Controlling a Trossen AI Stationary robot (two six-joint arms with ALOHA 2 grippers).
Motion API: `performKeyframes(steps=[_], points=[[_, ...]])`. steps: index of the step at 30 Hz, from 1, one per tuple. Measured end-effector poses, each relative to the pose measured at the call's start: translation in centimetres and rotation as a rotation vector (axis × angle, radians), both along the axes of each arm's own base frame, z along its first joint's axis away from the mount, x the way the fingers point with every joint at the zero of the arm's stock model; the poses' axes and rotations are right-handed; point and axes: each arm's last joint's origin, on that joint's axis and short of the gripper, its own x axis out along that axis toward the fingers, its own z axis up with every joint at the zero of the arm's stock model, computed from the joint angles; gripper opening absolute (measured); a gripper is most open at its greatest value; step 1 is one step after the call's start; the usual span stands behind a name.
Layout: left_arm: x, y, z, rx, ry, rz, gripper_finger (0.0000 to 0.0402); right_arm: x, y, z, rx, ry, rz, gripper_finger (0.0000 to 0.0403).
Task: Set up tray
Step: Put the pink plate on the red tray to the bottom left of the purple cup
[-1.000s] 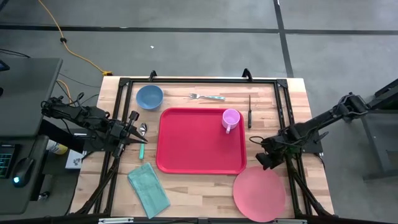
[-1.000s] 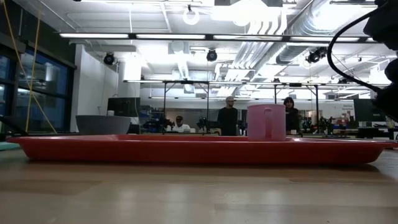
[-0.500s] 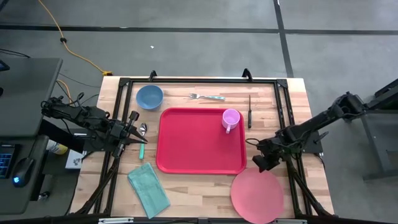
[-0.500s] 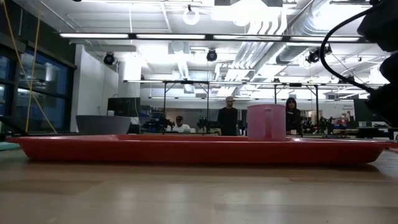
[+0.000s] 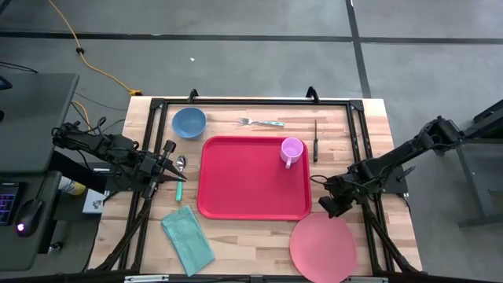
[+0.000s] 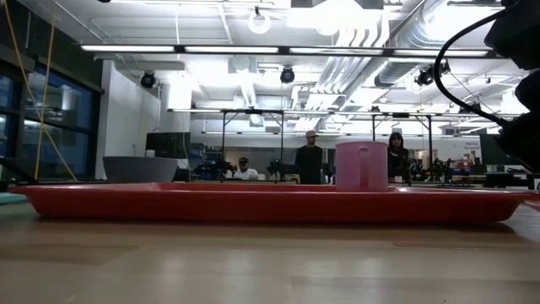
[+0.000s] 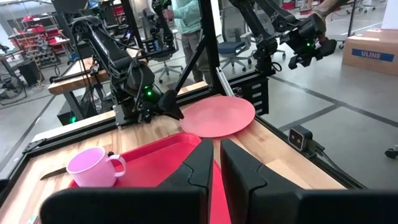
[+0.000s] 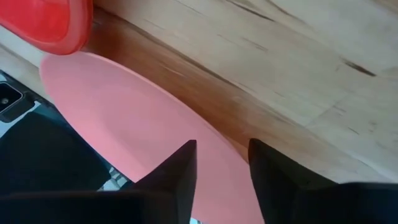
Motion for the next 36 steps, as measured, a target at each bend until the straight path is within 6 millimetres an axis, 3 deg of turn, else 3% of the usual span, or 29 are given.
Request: performKeyframes(steps=[16, 26, 36], points=[[-0.03, 0.01, -0.21, 0.011, 0.019, -0.001, 0.0060, -0.03, 0.03, 0.01, 0.009, 0.003, 0.009, 0.0066], [-0.03, 0.01, -0.20, 0.011, 0.018, 0.000, 0.0060, 0.05, 0.09, 0.11, 0.023, -0.011, 0.021, 0.0003], [-0.01, 0.00, 0.01, 0.003, -0.002, 0.000, 0.0060, 0.19, 0.02, 0.10, -0.009, -0.033, -0.004, 0.0054]])
